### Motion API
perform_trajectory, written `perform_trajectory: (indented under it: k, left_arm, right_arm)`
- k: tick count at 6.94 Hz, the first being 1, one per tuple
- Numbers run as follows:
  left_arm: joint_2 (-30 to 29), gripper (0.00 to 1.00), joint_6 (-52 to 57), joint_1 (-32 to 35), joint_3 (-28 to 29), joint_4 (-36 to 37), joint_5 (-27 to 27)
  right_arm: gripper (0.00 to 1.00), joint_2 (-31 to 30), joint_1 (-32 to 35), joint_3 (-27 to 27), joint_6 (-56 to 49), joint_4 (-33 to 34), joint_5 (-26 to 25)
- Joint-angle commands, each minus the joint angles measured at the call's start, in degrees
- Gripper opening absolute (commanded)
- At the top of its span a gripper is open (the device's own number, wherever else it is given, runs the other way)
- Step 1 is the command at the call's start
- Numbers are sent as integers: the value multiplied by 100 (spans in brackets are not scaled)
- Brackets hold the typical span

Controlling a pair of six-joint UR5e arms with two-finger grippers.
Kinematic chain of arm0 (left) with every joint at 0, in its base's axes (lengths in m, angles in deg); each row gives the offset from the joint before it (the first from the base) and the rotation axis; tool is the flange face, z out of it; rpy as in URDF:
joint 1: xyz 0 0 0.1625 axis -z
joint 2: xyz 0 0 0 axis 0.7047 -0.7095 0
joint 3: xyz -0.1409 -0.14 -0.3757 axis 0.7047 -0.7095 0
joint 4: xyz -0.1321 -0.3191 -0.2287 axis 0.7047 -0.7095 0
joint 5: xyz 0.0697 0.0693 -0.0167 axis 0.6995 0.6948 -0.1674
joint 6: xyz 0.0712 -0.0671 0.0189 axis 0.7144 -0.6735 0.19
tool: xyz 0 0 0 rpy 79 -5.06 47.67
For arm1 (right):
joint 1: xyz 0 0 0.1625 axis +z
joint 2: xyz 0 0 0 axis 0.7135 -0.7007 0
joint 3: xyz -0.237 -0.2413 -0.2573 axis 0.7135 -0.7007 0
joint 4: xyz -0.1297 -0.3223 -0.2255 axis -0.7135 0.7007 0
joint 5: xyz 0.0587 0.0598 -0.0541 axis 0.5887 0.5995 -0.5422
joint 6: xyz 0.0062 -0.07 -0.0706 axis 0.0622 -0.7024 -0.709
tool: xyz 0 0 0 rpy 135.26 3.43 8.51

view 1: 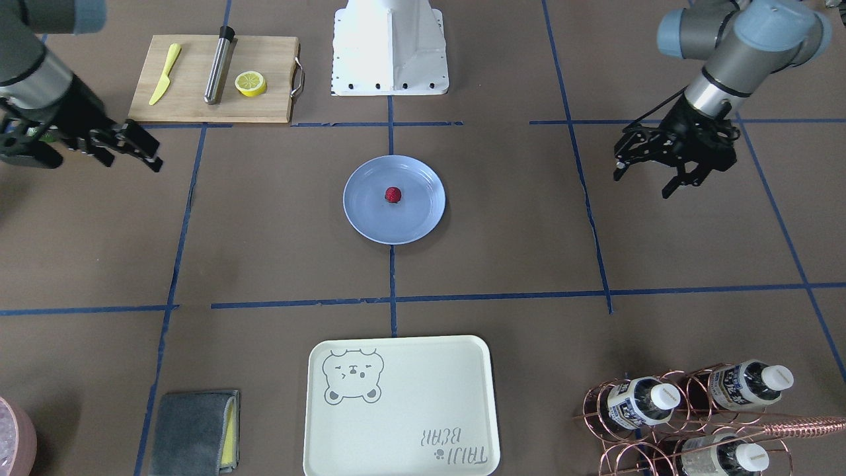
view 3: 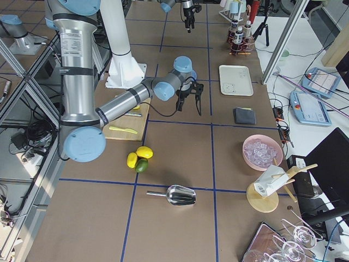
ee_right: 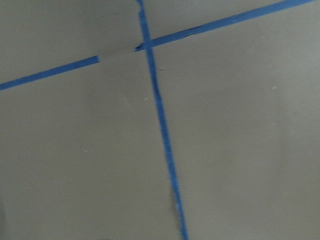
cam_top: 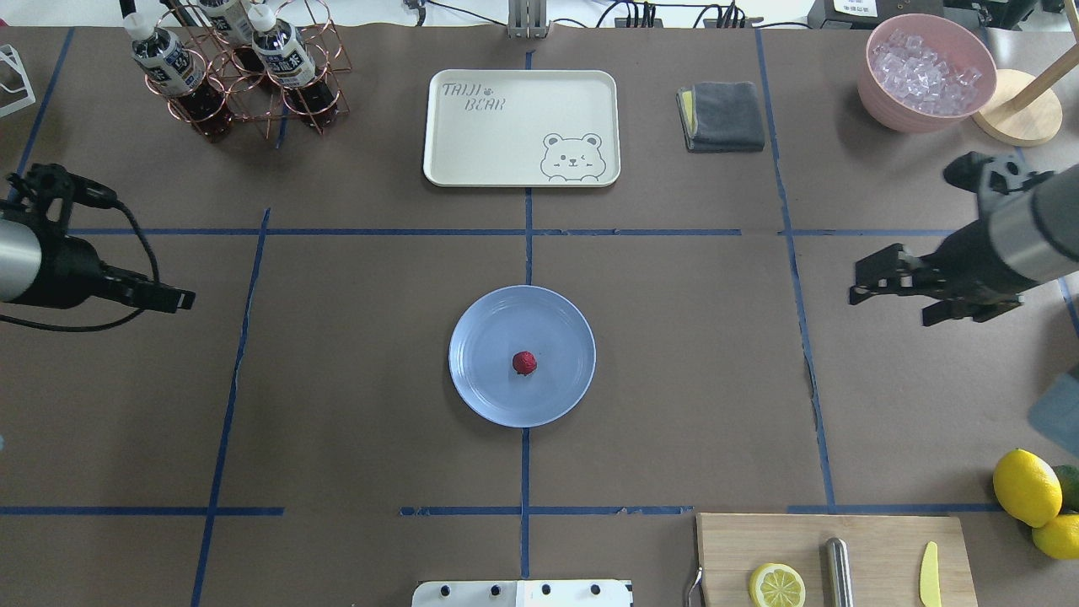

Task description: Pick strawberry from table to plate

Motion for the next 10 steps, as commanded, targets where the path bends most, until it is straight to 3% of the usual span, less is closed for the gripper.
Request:
perform_trajectory:
  k: [1, 3, 4, 6, 9, 10]
  left_arm:
    - [577, 99, 2176, 1640, 122, 259, -927]
    - [492, 99, 4178, 2950, 253, 1974, -1186]
    - [387, 100, 4528, 3270, 350, 2662, -1273]
    - [850, 100, 4523, 3404, 360, 2652, -2026]
    - [729, 100, 3785, 3625, 332, 2696, -1881]
    - [424, 100, 3767, 3607, 377, 2878, -1497]
  right_arm:
    - [100, -888, 1703, -576, -3061, 57, 514]
    - [100, -872, 2506, -1297, -4943, 362, 524]
    - [100, -872, 2570, -1222, -5223, 660, 524]
    - [100, -820, 2597, -1265, -5155, 663, 409]
    - [100, -705, 2799, -1318, -5164, 637, 305]
    - [100, -426, 2799, -1527, -5225, 689, 260]
